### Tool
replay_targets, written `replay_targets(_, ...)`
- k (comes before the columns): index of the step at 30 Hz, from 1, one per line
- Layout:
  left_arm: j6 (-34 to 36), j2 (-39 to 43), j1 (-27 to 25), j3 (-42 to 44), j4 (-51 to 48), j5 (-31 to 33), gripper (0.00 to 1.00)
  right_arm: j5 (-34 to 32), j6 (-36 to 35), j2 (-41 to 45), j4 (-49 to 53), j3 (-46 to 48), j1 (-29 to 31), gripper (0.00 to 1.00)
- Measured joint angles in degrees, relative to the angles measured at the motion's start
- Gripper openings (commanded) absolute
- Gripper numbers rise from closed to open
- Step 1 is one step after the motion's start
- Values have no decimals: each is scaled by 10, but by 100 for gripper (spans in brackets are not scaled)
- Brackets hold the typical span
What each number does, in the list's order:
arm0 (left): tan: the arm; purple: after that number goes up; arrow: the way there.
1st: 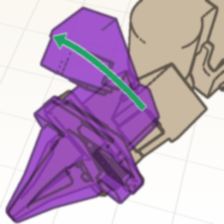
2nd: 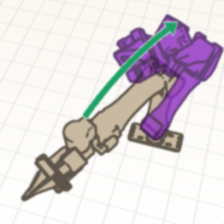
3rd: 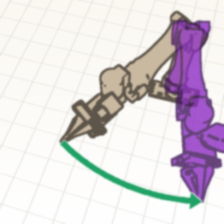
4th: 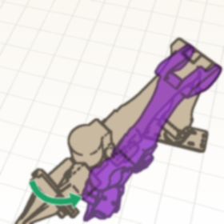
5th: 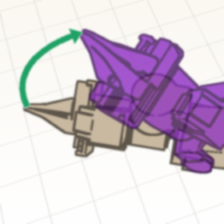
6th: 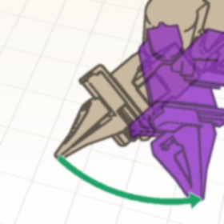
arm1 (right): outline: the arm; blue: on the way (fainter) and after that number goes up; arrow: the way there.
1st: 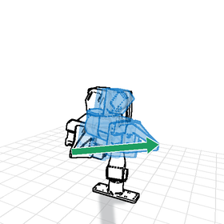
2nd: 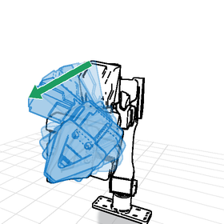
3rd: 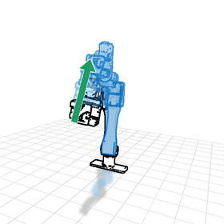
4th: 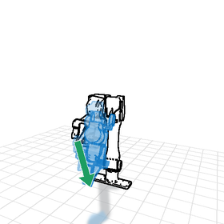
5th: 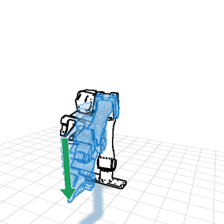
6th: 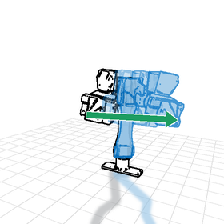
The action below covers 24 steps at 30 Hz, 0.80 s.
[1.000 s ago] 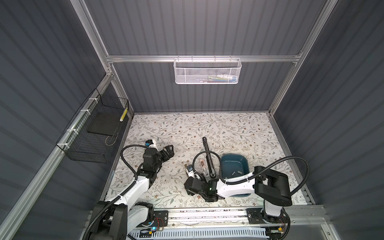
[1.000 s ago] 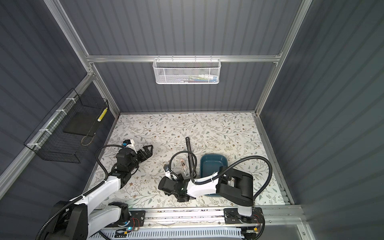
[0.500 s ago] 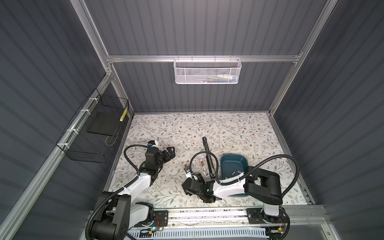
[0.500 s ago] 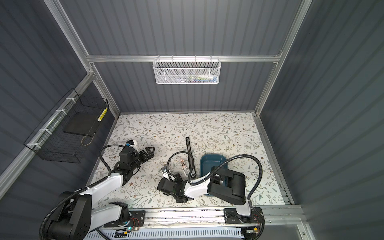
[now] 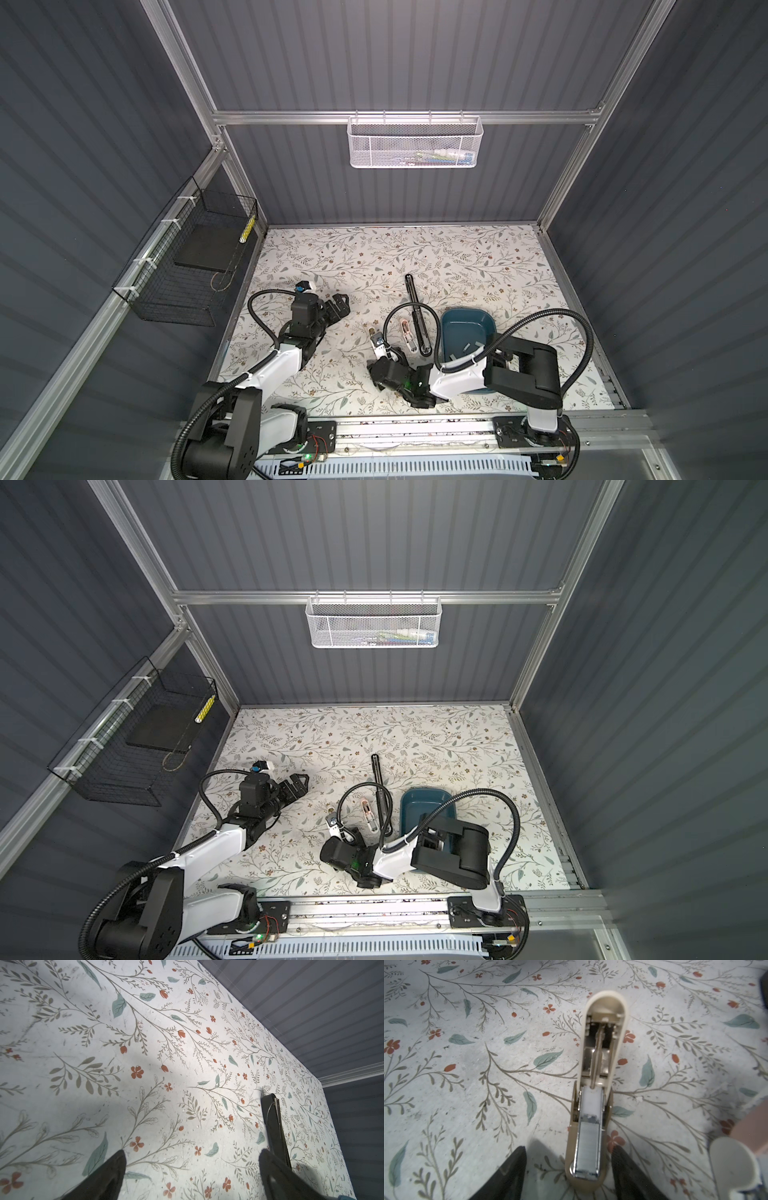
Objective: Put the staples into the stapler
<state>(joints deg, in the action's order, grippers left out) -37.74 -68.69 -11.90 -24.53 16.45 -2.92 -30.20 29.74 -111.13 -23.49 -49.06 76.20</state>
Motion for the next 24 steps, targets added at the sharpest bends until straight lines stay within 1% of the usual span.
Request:
replay_targets(5,-18,27,0,-30,-68,0,100,0,3,0,-6,3,-2,53)
replay_targets(9,-56,85,0,-39,-117,-12,100,-1,3,0,-16,9,-3,46)
replay_targets(11,-70,112,0,-38,-127,-21,100,-1,5,0,-22,11,-4,43)
replay_targets(14,-70,133,0,-35,-128,-44,100,2,7,0,-28,14,-4,39)
replay_targets(19,-46,116,0,-36,-157,-65,100,3,9,0,-39,19,-4,36)
replay_targets(24,-28,70,0,-36,-156,-94,100,5,9,0,-50,25,-4,33)
